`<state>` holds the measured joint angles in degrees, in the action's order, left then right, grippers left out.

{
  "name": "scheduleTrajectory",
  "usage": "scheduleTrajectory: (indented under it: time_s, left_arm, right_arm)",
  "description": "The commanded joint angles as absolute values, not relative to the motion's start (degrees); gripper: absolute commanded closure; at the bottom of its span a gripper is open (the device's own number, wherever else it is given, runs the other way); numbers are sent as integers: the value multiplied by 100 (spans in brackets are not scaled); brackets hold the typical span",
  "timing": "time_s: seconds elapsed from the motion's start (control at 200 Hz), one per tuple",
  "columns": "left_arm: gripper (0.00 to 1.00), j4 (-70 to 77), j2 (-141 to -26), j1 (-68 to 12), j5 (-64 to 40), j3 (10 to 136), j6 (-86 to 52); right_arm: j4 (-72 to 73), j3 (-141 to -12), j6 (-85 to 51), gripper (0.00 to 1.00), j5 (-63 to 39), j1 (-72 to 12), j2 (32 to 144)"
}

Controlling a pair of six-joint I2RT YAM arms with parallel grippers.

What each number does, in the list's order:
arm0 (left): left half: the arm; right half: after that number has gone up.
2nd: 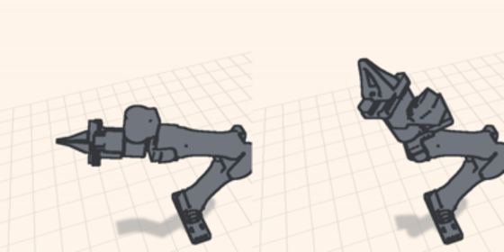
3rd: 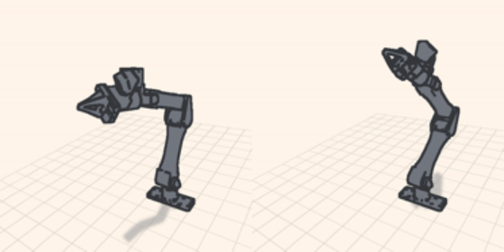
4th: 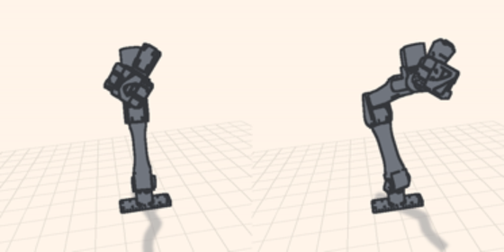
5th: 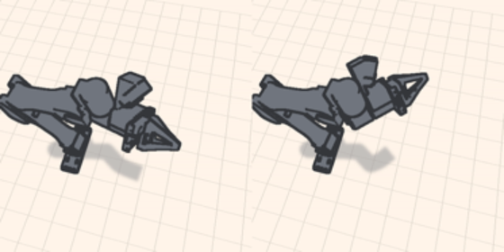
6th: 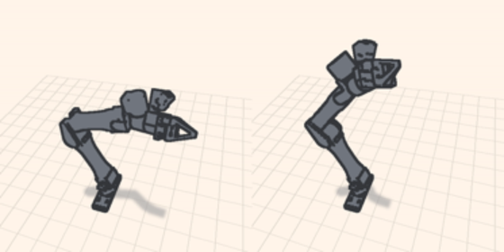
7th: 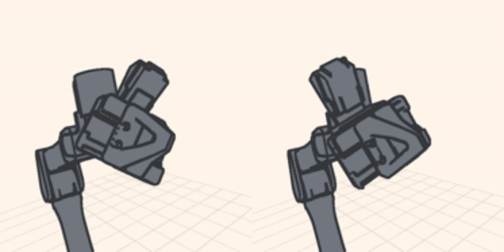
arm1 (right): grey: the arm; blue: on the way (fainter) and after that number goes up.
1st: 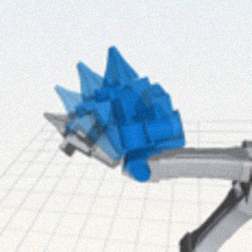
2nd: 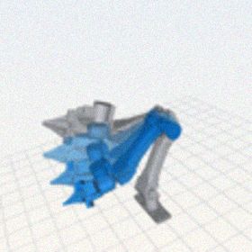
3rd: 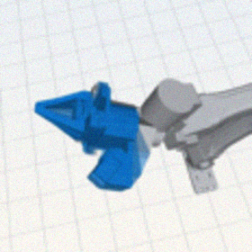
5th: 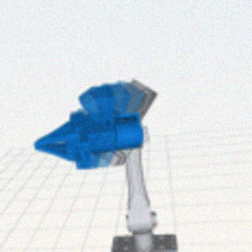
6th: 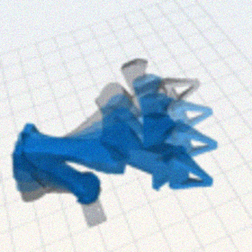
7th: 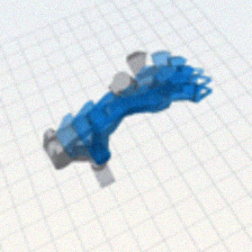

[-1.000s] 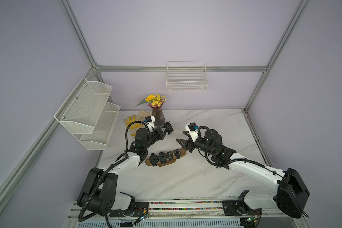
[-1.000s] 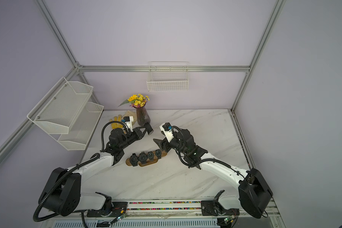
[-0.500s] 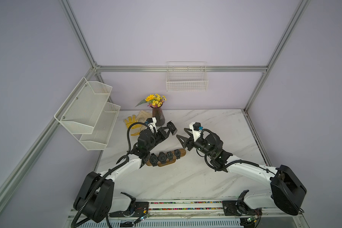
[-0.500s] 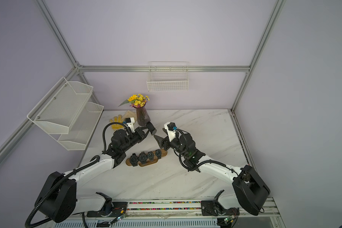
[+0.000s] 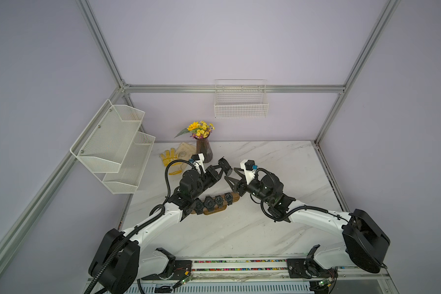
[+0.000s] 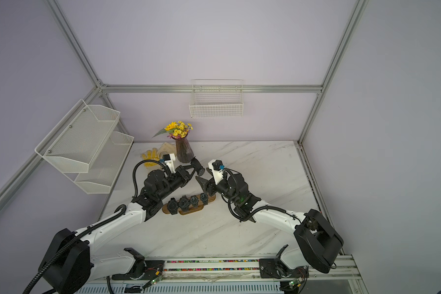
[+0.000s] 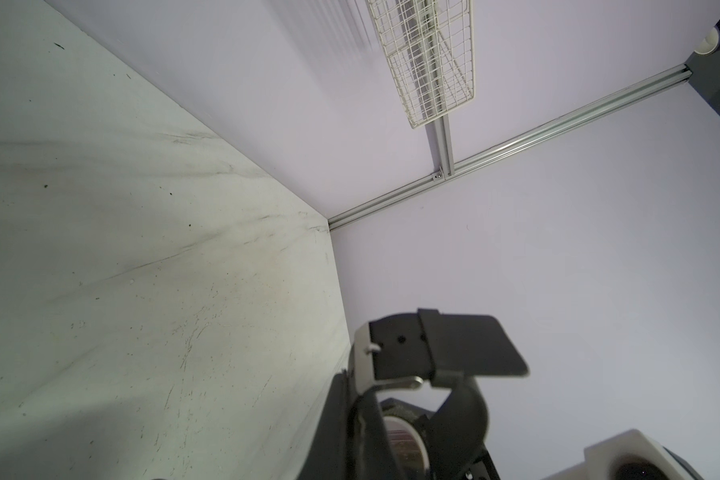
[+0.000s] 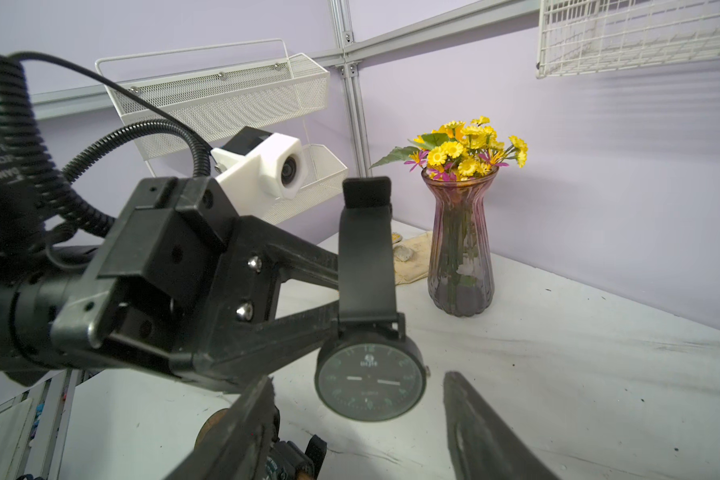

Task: Place watch on stand
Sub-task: Pick up the watch at the center of the board.

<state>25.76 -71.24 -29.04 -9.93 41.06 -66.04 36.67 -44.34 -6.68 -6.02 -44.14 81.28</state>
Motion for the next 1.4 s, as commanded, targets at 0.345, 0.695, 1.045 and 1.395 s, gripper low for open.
scheduleTrajectory:
  time_s: [0.345,0.695,1.045,1.395]
  left_arm:
    - [100,2364,-6725,-3100,-685,4349,-6759]
    - [100,2185,-6613,-3150,-660,4368,-6750]
    - [100,2180,-6603,-3215,-617,4400,-6759]
    - [100,2145,-6539,-3226,-567,4386,-6737]
  right_arm:
    - [3964,-4429,-382,40,-286,-4554,8200]
    - [4003,-4459,-264,42,-276,-4568,8200]
    - [3948,-4478,-230,45,-358,-4595,8232]
    - [3788,-4511,-174,60,-397,-4616,8138]
